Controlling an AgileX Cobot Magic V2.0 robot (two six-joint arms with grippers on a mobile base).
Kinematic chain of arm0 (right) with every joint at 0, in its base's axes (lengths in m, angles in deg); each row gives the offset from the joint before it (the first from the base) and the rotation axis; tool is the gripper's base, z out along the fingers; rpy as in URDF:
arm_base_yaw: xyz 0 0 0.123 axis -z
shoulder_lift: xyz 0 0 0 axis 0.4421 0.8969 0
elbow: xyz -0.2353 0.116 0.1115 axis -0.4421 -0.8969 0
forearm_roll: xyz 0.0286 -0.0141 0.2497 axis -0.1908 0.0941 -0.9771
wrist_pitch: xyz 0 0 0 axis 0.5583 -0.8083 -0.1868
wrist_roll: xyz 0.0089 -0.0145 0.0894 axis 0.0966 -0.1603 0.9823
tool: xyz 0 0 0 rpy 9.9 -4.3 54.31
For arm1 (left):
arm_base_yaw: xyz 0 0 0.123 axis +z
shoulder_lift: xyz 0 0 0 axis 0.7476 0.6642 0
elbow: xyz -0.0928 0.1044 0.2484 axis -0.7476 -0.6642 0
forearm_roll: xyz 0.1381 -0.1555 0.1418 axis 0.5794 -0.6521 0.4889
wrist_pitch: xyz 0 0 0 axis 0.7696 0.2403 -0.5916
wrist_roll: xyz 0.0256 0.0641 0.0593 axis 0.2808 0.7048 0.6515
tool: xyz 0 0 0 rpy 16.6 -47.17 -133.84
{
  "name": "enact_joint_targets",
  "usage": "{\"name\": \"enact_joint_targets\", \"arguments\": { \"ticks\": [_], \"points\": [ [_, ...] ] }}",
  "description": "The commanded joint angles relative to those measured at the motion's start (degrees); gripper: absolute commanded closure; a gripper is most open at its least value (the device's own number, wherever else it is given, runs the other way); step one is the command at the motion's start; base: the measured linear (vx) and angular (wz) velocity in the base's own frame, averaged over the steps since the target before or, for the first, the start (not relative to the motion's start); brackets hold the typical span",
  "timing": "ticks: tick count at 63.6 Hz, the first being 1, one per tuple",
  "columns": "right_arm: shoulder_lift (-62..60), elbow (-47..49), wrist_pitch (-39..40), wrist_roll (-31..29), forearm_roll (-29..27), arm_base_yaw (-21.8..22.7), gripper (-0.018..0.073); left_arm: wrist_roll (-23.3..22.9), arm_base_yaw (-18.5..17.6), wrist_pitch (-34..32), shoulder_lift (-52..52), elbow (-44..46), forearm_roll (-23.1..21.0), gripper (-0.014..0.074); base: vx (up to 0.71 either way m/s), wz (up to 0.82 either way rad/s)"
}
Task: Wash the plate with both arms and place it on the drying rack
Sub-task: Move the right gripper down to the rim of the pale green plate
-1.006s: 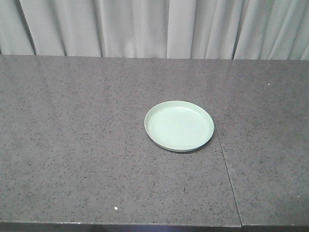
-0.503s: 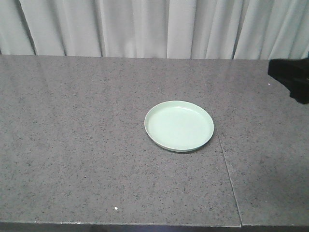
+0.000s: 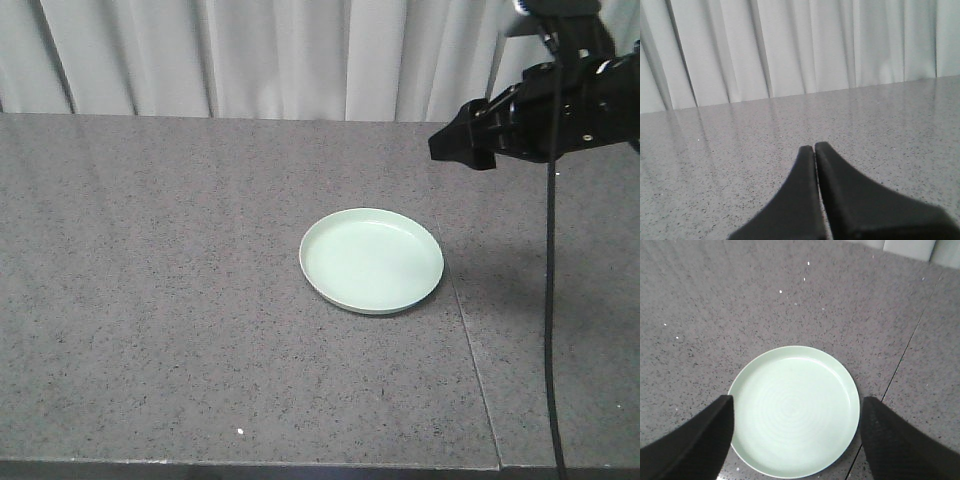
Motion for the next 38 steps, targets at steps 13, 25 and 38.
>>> {"name": "enact_joint_targets", "arguments": {
  "ticks": [13, 25, 38],
  "points": [
    [12.24, 10.00, -0.68, 3.86, 6.95, -3.11, 0.0041, -0.37, -0.04, -4.27, -0.80, 1.21, -0.16, 0.0603, 0.00, 0.00],
    [19.82, 15.24, -2.97, 14.37, 20.30, -4.74, 0.0041, -0.37, -0.04, -4.27, -0.80, 1.21, -0.16, 0.0603, 0.00, 0.00],
    [25.45, 18.35, -4.56, 16.37, 23.25, -5.07, 0.0041, -0.37, -0.04, -4.27, -0.80, 1.21, -0.16, 0.0603, 0.00, 0.00]
  ]
}}
